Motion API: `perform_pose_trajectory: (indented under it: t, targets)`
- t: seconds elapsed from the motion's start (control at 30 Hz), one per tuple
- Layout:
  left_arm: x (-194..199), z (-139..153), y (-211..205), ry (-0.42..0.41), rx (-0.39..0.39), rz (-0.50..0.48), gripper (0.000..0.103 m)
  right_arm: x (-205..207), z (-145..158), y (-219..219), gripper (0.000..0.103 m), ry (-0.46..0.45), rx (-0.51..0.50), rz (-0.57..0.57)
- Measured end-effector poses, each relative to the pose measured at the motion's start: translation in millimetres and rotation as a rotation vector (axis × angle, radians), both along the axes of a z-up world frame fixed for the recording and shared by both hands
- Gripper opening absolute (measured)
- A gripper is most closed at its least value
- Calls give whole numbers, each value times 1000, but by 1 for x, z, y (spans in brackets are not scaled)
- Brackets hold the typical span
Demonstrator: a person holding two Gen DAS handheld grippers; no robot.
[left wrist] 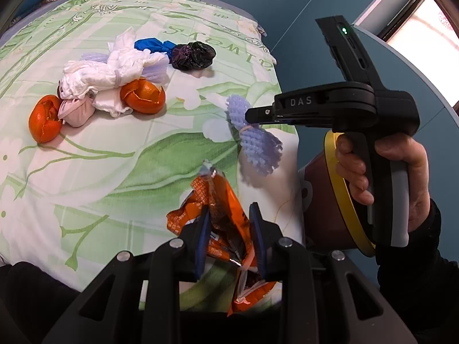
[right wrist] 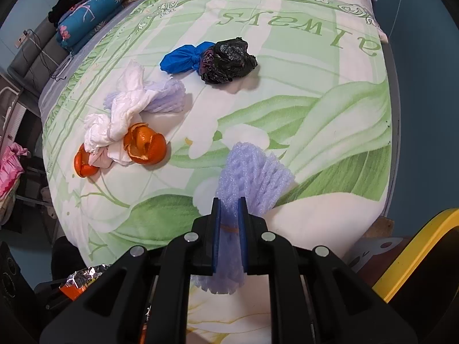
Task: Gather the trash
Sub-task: 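Carry the orange wrapper and lavender foam net over the bin with both tools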
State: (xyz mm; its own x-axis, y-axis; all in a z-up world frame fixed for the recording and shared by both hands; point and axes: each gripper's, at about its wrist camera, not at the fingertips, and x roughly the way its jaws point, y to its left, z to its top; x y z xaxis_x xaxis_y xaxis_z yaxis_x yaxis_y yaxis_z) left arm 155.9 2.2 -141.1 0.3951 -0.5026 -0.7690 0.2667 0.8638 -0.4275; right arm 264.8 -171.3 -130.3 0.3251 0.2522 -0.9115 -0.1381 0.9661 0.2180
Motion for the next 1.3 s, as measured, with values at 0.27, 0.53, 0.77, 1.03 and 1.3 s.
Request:
perform_pose_trajectory:
  t: [0.27, 0.53, 0.77, 1.03, 1.3]
  targets:
    - [-3, 3, 2, -10, -7, 2, 25, -7, 21, -4, 11, -47, 28, -4]
    - [-6, 9, 4, -23, -12, 3, 25, -19, 46, -15, 11, -91, 75, -2]
    - [-12, 34, 6, -72, -35, 4, 25, -37, 72, -28, 11, -148, 115, 1]
    - [-18, 69, -4, -144, -26, -10, 25, -72, 117, -53, 11, -264, 154, -1]
    - [-21, 98, -28, -199, -28, -47, 26, -102, 154, -85, 11, -362, 172, -40]
